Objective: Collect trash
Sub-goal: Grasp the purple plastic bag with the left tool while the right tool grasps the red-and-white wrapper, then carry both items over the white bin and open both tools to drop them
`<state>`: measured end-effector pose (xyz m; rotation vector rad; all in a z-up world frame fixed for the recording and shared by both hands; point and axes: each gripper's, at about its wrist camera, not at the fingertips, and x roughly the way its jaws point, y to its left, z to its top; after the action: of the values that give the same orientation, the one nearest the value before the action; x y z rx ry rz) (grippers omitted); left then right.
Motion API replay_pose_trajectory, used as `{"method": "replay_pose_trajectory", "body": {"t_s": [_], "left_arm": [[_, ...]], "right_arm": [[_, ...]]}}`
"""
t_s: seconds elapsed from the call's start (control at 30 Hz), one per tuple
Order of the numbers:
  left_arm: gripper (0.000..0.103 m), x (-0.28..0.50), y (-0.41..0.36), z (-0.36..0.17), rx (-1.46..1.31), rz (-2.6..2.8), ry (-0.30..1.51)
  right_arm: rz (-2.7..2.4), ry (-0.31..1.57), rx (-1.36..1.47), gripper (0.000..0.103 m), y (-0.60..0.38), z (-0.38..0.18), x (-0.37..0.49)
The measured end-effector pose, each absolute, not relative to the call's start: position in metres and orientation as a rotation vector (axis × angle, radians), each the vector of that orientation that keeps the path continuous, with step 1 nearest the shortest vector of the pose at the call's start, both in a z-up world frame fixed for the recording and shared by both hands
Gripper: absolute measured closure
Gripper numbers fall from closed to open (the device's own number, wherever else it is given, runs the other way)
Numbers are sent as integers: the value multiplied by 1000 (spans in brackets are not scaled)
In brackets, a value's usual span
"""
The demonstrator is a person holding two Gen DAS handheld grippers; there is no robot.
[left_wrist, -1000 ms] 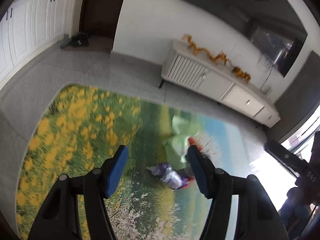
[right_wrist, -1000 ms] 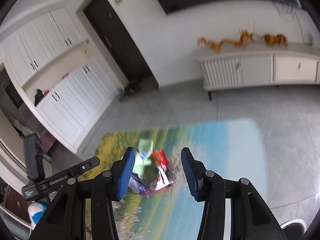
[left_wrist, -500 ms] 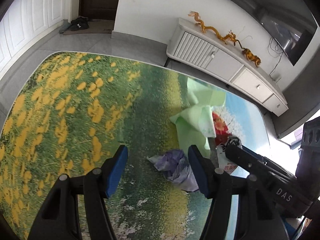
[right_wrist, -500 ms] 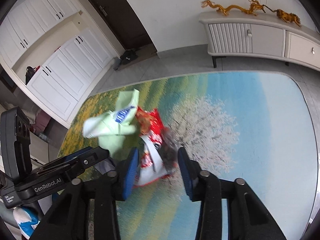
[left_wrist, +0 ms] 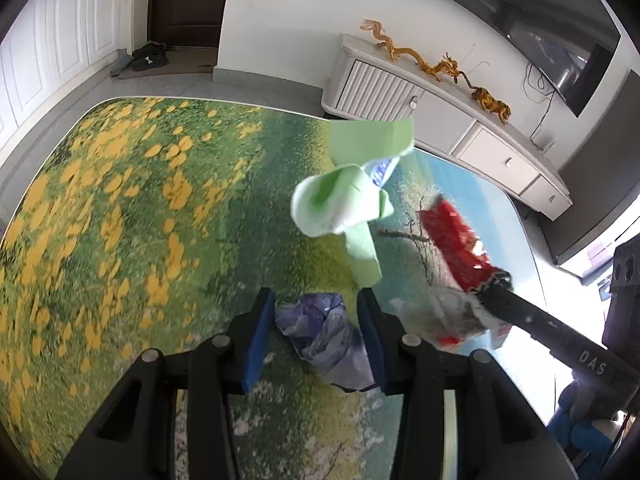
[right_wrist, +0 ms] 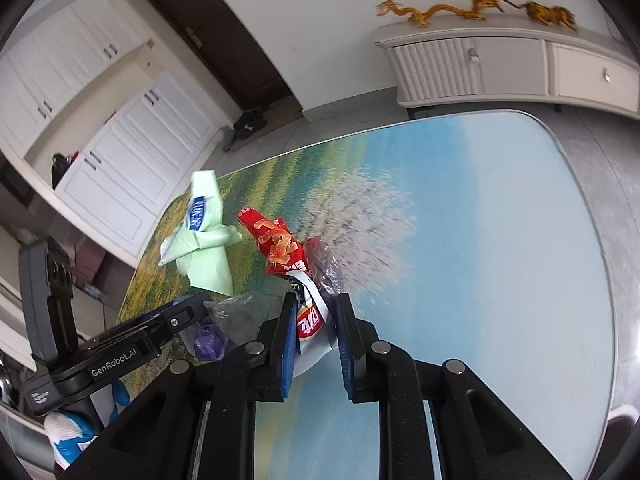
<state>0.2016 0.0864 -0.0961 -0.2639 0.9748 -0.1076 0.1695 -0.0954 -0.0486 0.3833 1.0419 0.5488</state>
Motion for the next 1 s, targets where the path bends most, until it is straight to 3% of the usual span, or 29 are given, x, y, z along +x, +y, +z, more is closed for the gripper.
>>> {"method": "replay_pose_trajectory", "body": {"t_s": [0.37, 1.0], "left_arm": [[69, 164, 100, -84, -356, -148, 929], [69, 83, 62, 27, -342, -260, 728]], "right_arm": [[532, 966, 540, 86, -148, -32, 131], [385, 741, 579, 86, -240, 54, 15]]}}
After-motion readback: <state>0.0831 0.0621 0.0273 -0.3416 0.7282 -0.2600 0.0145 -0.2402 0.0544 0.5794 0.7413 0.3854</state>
